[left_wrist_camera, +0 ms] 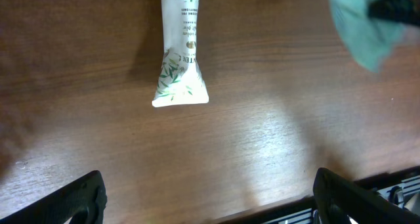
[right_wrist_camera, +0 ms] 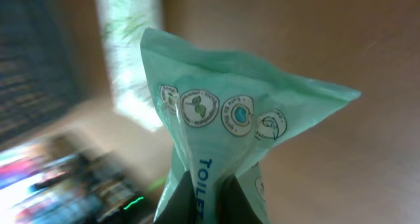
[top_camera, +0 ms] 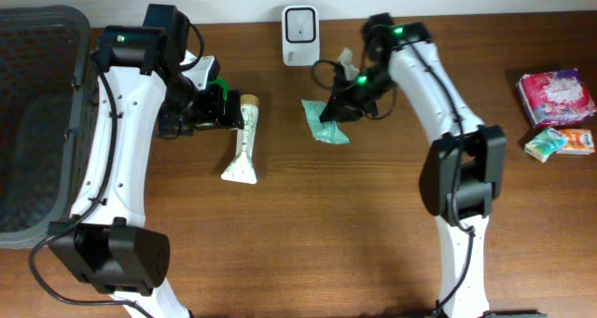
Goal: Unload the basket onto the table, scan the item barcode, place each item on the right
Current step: 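Raise the green wipes pack to the white scanner, then carry the green wipes pack to the right edge and release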
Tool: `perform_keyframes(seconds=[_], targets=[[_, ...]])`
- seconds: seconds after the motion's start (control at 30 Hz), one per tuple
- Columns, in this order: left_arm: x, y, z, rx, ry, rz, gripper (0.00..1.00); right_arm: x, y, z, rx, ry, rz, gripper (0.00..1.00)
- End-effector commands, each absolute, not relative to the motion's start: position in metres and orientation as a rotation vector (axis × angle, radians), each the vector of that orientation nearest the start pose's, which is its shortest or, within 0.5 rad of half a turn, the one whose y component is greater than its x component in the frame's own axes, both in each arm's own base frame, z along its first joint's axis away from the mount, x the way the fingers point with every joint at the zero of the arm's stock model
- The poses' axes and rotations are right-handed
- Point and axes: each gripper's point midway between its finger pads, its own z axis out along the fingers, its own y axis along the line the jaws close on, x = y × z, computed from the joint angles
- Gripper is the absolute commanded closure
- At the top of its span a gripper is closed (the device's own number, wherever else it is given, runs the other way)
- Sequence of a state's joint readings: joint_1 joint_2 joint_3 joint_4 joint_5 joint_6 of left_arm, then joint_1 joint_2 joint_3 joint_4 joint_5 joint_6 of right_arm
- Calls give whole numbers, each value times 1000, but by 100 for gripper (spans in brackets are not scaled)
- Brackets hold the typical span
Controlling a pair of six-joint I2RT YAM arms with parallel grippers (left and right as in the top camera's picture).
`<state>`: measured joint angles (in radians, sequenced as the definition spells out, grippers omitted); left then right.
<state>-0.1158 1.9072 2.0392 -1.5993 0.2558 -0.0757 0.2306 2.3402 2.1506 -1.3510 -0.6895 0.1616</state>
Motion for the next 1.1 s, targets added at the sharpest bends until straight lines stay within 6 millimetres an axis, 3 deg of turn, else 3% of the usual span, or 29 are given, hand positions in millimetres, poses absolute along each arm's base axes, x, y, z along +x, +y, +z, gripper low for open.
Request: perform_keyframes(seconds=[0.0,0.1,0.17,0.3,0.4,0.53,0.63,0.77,0.83,0.9,1.03,1.07], targets=[[358,-87,222,86,3017,-419,1,464,196,91,-279,2946,359,96],[358,-87,222,86,3016,-419,1,506,206,101,-301,2739,165,96],[358,-87,222,86,3017,-419,1,544,214,122,-266,2544,90,96],[358,-87,222,86,3017,-419,1,594,219,157,-185,2299,99,96],[358,-87,222,86,3017,-419,1,619,220,161,-149,2200,128,96],[358,-87,222,86,3017,-419,1,633,228,152,-154,2149,177,96],[358,-87,222,86,3017,-419,1,636,234,157,-164,2120,212,96],[358,-87,222,86,3017,-419,1,637,226,159,-131,2130,213,96],[358,-87,222,86,3017,-419,1,639,202,169,46,2144,255,96],[358,-87,222,86,3017,-419,1,640,161,188,232,2143,282,96],[358,-87,222,86,3017,-419,1,623,54,208,600,2159,217,96],[358,-87,222,86,3017,-419,1,609,10,209,687,2181,143,96]])
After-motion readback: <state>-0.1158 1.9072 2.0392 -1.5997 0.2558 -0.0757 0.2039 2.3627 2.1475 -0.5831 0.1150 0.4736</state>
